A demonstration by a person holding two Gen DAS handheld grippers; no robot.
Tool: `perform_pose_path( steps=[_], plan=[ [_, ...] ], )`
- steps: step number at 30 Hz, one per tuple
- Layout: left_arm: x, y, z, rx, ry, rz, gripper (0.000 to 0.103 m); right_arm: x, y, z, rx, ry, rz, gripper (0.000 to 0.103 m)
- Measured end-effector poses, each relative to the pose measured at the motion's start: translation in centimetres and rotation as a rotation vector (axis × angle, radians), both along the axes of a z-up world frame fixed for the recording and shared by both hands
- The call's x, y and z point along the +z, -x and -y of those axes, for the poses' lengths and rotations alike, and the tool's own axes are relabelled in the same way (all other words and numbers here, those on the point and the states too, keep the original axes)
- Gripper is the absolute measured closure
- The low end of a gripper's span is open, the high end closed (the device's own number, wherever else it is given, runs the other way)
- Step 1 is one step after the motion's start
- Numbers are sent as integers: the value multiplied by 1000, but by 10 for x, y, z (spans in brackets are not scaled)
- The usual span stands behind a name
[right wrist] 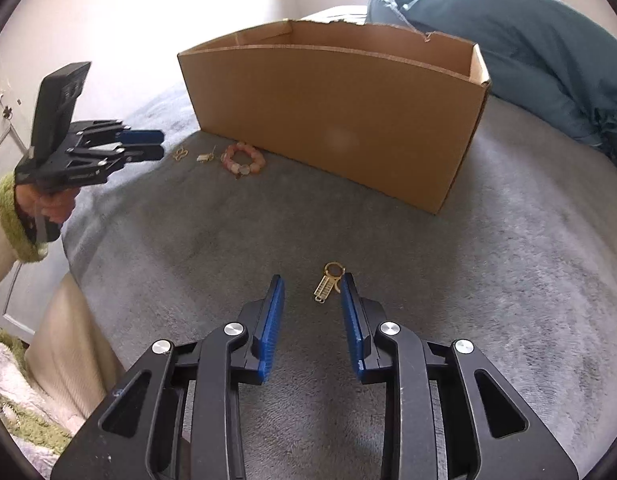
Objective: Organize jewelry
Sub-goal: 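Withdraw both grippers from the box back toward the remaining jewelry, then lower the left gripper to the gold butterfly charm while the right lowers to the keyring, then close the left gripper on the butterfly charm while the right closes on the gold keyring charm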
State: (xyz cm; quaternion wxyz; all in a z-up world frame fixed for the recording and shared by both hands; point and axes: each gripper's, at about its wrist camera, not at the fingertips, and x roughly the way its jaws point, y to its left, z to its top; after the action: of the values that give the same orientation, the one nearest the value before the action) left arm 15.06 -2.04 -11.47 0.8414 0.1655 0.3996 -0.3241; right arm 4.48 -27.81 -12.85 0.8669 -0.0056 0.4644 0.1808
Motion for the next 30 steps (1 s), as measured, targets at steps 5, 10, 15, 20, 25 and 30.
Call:
perform_pose_path(
  steps=[5, 10, 15, 20, 25, 30],
  plan=[
    [-15, -11, 9, -10, -49, -14, 71, -7, -1, 1, 16, 3, -20, 77],
    [-24, -18, 15, -23, -80, -21, 72, -12, -5, 2, 34, -2, -34, 77],
    [-27, -19, 18, -31, -83, -20, 77, -12, -7, 1, 56, -1, -33, 77],
    [-26, -14, 21, -43, -96, -4, 83, -10, -5, 2, 61, -6, -36, 77],
    [-27, -14, 23, -44, -100, 0, 83, -10, -2, 2, 56, -12, -39, 77],
    [-28, -12, 28, -46, -105, 3, 84, -12, -1, 6, 43, -27, -47, 77]
  ],
)
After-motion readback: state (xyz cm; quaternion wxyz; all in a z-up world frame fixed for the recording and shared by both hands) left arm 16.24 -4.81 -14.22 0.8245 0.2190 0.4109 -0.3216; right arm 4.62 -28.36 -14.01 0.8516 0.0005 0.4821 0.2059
